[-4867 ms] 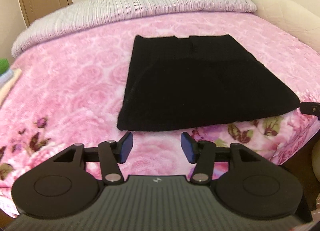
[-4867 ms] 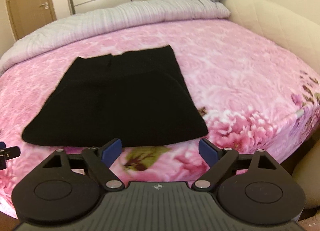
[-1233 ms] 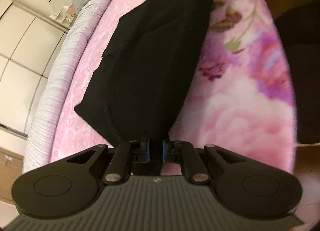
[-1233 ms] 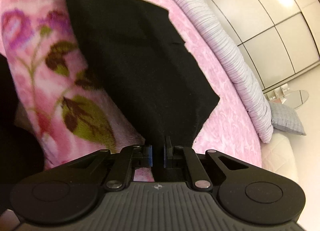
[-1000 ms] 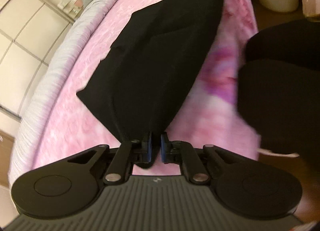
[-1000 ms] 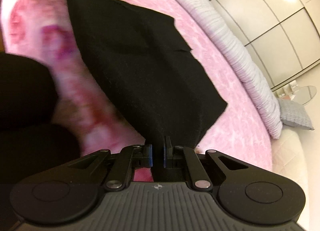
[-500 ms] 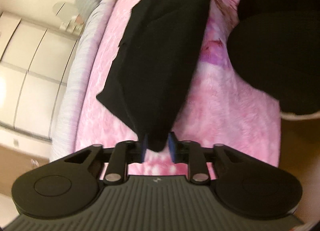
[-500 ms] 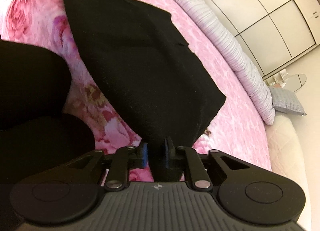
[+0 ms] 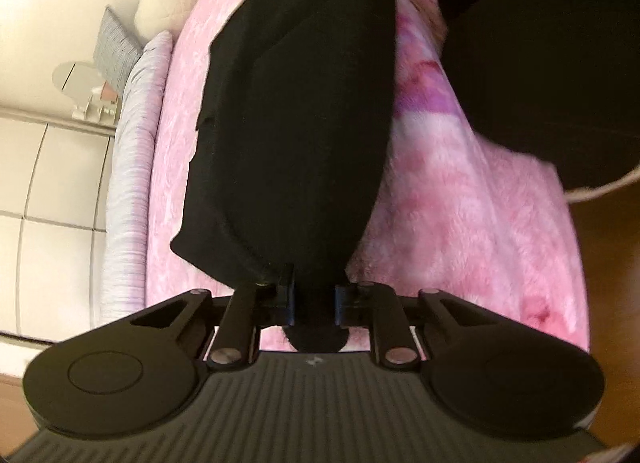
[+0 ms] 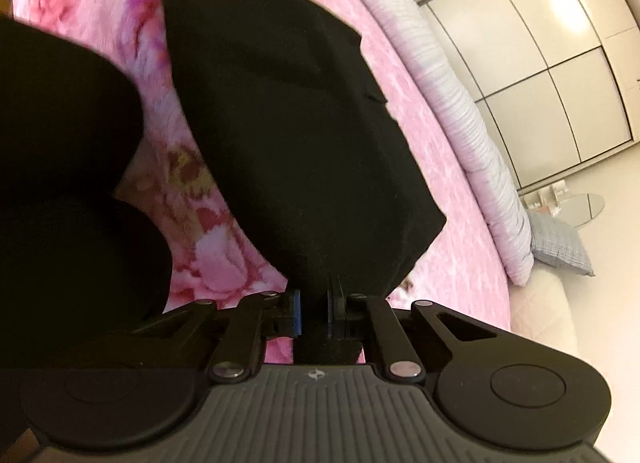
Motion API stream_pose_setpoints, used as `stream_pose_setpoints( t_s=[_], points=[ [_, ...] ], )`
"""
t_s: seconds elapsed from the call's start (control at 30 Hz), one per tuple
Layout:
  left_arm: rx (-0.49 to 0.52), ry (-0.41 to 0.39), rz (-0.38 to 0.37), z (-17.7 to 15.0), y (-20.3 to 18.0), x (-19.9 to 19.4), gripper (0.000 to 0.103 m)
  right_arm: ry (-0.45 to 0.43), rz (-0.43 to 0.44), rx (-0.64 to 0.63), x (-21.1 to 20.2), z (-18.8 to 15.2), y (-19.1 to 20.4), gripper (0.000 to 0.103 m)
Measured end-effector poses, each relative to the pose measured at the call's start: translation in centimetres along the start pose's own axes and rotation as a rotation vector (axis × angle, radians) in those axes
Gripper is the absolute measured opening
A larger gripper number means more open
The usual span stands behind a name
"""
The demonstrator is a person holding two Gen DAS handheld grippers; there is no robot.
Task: Fold clothes
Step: 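Lift the garment with both grippers and fold it over onto itself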
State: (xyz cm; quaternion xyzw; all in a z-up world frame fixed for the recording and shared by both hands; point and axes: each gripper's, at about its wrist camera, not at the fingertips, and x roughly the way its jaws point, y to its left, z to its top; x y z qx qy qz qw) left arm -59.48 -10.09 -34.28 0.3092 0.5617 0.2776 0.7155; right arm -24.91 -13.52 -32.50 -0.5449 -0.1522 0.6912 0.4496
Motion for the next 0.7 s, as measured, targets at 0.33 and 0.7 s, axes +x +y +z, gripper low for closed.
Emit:
stream_pose_setpoints(
  t_s=[0.33, 0.7],
  points=[
    [-0.367, -0.090, -0.055, 0.1, 11.0, -2.9, 0.013, -0.100, 0.189, 0.214, -1.6, 2.0, -10.9, 0.007],
    [-0.892, -0.123, -0.010, -1.0, 29.2, 7.8, 0.025, -0.151, 0.000, 0.459, 11.1, 7.4, -27.0, 0.026]
  ],
)
